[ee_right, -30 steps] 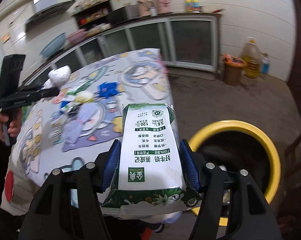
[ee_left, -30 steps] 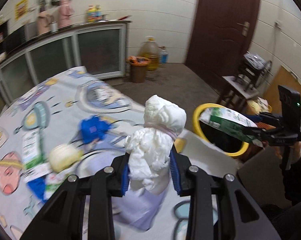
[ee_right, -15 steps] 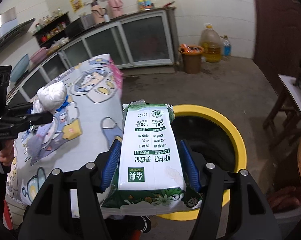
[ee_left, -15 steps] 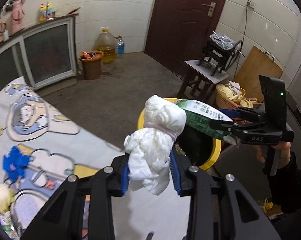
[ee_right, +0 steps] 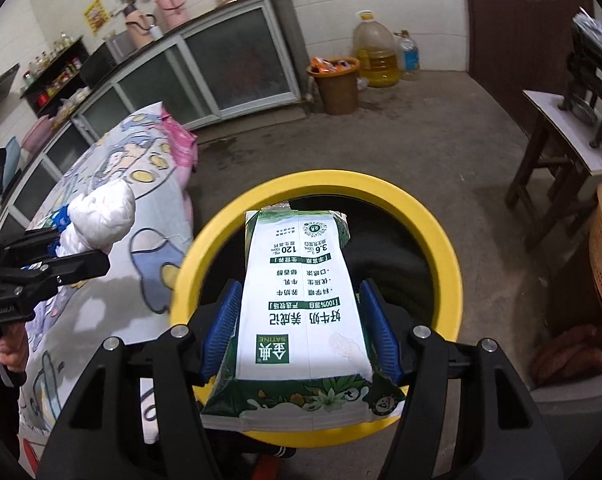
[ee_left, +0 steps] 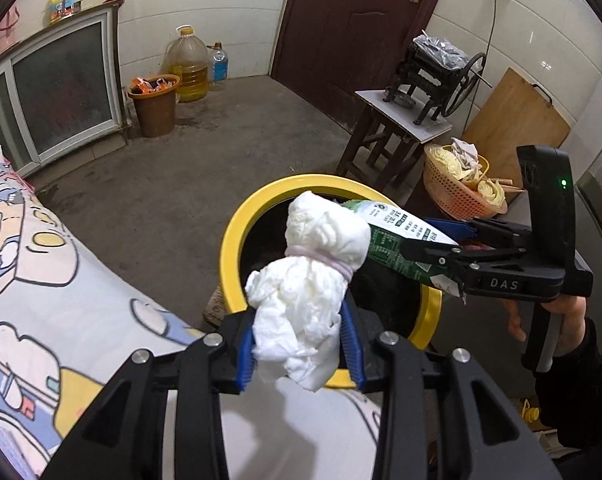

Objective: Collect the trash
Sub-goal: 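Release both items into the bin and return tools to the table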

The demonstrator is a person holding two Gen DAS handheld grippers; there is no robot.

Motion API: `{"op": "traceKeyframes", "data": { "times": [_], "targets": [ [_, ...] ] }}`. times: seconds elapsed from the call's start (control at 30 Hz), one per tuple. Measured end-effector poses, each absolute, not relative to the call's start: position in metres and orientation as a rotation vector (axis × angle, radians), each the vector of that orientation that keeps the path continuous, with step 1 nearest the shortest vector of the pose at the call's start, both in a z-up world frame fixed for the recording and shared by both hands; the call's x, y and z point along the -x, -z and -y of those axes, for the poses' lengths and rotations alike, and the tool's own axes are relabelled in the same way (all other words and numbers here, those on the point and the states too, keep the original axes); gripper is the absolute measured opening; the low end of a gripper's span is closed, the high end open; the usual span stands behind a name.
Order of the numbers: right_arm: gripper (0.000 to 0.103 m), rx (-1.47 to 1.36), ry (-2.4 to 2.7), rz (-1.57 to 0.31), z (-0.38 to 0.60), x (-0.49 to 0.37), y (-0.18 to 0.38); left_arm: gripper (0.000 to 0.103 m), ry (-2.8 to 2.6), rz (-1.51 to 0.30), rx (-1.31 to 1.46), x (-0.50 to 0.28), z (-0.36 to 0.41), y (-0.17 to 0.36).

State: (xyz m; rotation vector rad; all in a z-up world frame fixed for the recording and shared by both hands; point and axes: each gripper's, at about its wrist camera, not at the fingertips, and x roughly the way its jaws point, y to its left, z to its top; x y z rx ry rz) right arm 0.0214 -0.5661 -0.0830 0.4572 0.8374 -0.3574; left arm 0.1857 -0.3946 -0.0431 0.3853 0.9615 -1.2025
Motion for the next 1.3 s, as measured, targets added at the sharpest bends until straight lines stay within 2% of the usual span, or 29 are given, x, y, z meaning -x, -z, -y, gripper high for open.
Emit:
{"op": "traceKeyframes", "data": {
  "times": [0.03, 0.07, 0.1, 0.13, 0.37, 0.73, 0.87, 1.13, 1.3],
  "targets": [
    [0.063, -0.453, 0.375, -0.840, 0.569, -0.019, 0.084, 0.042, 1.203, -0.963, -0.378, -0.185, 0.397, 0.044],
    [0.072, -0.448, 0.396, -0.837, 0.572, -0.016, 0.084, 0.058, 1.198, -0.963, -0.364, -0.185, 0.398, 0.043],
    [0.073, -0.449, 0.411, -0.834, 0.575, -0.013, 0.084, 0.075, 1.190, -0.955, -0.350, -0.185, 0.396, 0.042],
    [0.073, -0.450, 0.418, -0.834, 0.577, -0.012, 0.084, 0.079, 1.182, -0.936, -0.329, -0.185, 0.393, 0.039],
    [0.073, -0.454, 0.447, -0.813, 0.582, 0.001, 0.079, 0.079, 1.114, -0.918, -0.272, -0.196, 0.360, 0.028],
    [0.073, -0.371, 0.213, -0.703, 0.522, -0.025, 0.036, 0.082, 0.905, -0.807, -0.206, -0.215, 0.233, -0.004],
    [0.073, -0.307, 0.117, -0.689, 0.480, -0.046, 0.020, 0.087, 0.796, -0.774, -0.159, -0.220, 0.162, -0.015],
    [0.073, -0.200, -0.133, -0.716, 0.380, -0.094, 0.011, 0.089, 0.479, -0.771, -0.071, -0.235, 0.018, -0.023],
    [0.073, -0.151, -0.290, -0.752, 0.314, -0.119, 0.015, 0.095, 0.351, -0.751, -0.071, -0.236, -0.030, -0.022]
  ]
}}
